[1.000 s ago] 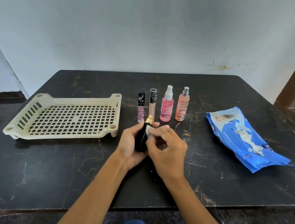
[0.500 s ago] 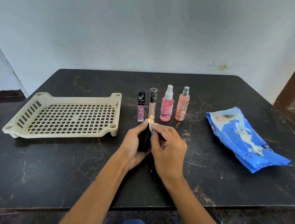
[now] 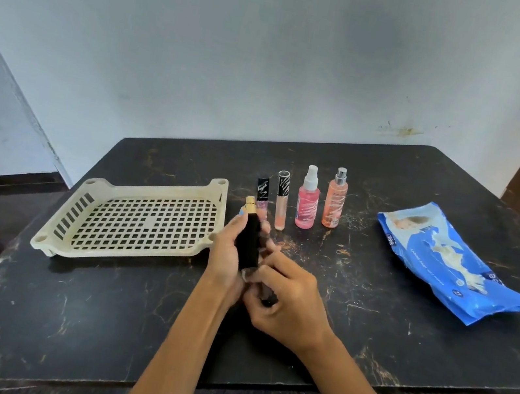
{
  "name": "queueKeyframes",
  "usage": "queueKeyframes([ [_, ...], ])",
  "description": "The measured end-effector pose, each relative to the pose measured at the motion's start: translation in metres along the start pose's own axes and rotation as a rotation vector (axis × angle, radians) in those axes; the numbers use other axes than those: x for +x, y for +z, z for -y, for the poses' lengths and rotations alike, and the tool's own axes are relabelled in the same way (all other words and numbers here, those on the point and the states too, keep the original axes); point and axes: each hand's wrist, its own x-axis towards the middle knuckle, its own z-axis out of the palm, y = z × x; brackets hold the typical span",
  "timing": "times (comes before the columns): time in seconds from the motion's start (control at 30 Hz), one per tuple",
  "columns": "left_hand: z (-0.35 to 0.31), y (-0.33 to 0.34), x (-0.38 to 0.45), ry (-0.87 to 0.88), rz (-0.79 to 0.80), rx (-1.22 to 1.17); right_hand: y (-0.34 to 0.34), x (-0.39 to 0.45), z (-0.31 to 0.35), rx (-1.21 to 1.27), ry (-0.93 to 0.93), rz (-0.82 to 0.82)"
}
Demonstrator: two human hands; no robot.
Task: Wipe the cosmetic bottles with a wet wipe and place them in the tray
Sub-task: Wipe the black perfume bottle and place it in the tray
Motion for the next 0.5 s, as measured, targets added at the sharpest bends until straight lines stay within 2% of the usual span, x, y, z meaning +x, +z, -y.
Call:
queueKeyframes([
  [0.1,-0.026,0.005,-0.005,0.217,0.047,0.224,0.000,0.001,-0.004,0.001,0.074,-0.020],
  [0.17,-0.048,0.006,-0.003,0.309,0.001,0.351,-0.001,0.001,-0.005,0.018,0.096,-0.035],
  [0.3,-0.077,-0.008,0.016,0.345,-0.145,0.452,0.002,0.000,-0.006,0.043,0.122,-0.028],
  [0.5,-0.079,-0.043,0.063,0.392,-0.436,0.651,0.002,0.000,-0.007,0.037,0.130,-0.031],
])
